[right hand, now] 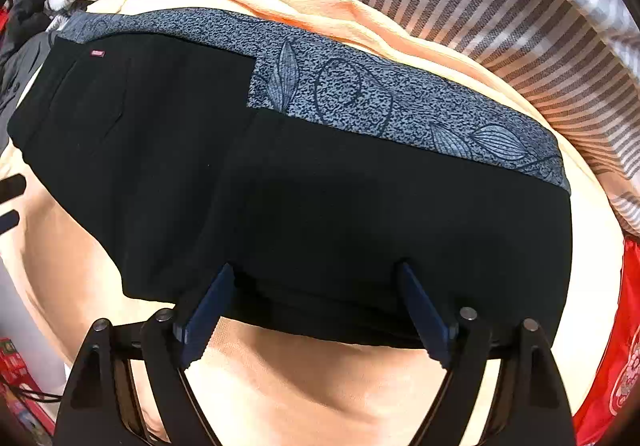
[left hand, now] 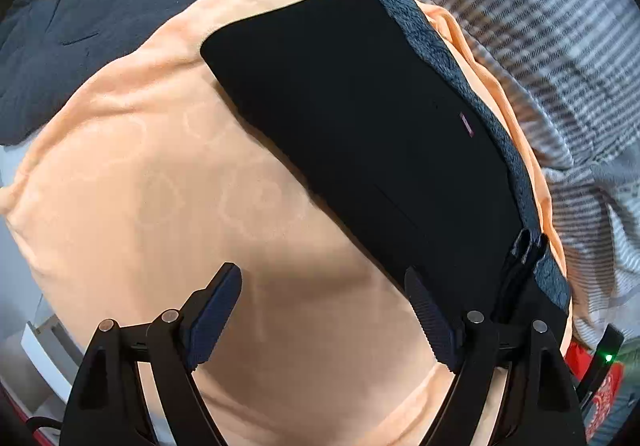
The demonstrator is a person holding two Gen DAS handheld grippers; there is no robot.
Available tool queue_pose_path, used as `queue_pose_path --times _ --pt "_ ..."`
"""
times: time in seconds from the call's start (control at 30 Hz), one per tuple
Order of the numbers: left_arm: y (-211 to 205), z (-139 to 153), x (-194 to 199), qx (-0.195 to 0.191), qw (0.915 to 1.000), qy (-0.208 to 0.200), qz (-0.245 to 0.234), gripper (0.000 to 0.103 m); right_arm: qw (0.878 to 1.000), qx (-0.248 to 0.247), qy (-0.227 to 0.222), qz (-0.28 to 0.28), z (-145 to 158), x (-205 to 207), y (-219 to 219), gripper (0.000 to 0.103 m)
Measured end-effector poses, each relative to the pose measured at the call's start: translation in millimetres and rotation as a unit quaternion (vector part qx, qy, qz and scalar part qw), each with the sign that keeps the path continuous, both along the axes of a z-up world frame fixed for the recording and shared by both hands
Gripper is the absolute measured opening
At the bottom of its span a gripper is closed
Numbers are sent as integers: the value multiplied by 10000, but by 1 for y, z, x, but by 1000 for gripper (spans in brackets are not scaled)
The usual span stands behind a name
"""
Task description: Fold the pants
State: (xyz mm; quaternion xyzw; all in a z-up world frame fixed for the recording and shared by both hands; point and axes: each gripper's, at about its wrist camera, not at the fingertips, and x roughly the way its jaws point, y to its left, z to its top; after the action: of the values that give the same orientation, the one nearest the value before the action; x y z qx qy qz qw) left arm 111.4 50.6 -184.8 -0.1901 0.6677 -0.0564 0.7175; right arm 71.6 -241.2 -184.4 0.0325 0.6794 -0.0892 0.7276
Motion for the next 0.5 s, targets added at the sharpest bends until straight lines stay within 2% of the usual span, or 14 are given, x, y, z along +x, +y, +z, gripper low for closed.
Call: queue_pose_path --times 0.13,0.3,0.5 --pt "6 -5 8 -226 9997 -86 102 85 9998 -134 62 99 -7 1 7 91" --pt "20 -20 26 -712 9963 -142 470 85 10000 -46 21 61 -8 0 10 91" --pt "15 -23 41 -1099 9925 -347 401 85 10000 -58 -9 31 -7 -2 8 91"
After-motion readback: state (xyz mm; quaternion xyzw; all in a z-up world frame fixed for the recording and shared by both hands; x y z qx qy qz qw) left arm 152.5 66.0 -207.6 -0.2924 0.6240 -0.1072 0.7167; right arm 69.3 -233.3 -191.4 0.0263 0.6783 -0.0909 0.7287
